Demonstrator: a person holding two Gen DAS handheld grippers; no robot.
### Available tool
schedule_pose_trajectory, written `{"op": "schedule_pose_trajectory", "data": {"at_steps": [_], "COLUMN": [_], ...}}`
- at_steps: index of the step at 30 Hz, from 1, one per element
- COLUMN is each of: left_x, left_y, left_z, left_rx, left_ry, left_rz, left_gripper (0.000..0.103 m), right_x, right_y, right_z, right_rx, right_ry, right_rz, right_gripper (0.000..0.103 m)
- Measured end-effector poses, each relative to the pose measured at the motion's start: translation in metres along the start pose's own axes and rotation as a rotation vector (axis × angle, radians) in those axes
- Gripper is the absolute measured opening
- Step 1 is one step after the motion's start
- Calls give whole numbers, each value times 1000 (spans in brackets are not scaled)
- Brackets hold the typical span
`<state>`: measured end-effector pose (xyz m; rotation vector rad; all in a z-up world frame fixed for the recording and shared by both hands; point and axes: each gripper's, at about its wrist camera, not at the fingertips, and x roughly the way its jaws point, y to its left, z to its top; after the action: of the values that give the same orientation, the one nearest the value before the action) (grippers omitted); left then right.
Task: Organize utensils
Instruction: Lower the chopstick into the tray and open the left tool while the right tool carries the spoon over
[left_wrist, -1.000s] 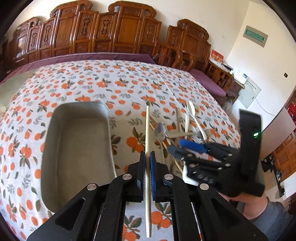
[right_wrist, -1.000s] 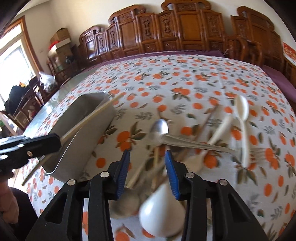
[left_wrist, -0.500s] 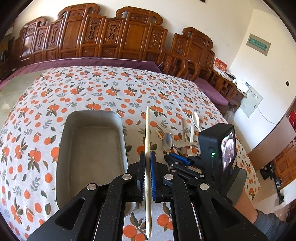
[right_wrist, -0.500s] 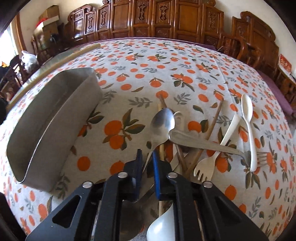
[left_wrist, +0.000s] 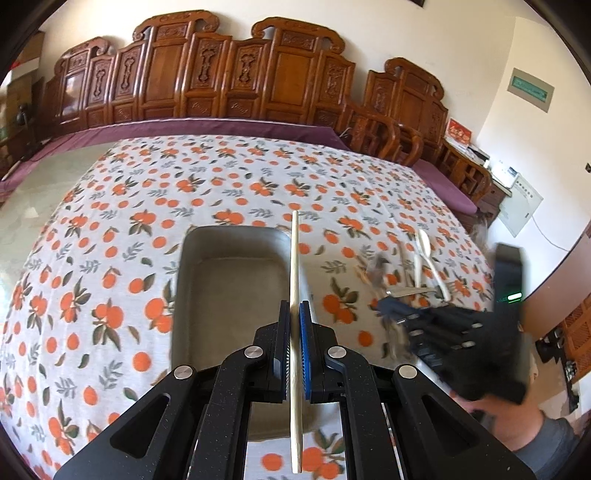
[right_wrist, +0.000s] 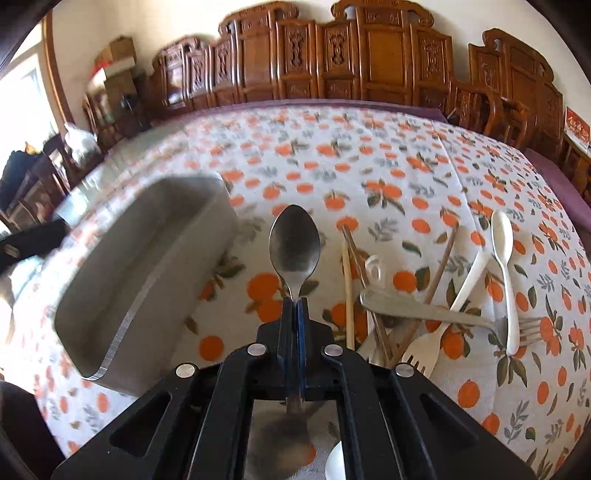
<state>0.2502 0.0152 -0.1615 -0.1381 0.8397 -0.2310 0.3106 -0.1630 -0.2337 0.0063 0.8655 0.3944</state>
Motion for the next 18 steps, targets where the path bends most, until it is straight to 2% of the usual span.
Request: {"op": "schedule_pose_trajectory", "data": {"at_steps": [9,18], "left_x": [21,50], "left_y": [16,24], "left_z": [1,-2], "left_rx": [9,17], "left_ry": [39,123], "left_rz": [75,113], "left_gripper": [4,4], "right_x": [-33,-43], "right_y": [-2,2], "right_z": [13,15], "right_rx": [11,-8], "right_ry": [-111,-132], "right_rz": [42,64], "right_gripper": [3,3]}}
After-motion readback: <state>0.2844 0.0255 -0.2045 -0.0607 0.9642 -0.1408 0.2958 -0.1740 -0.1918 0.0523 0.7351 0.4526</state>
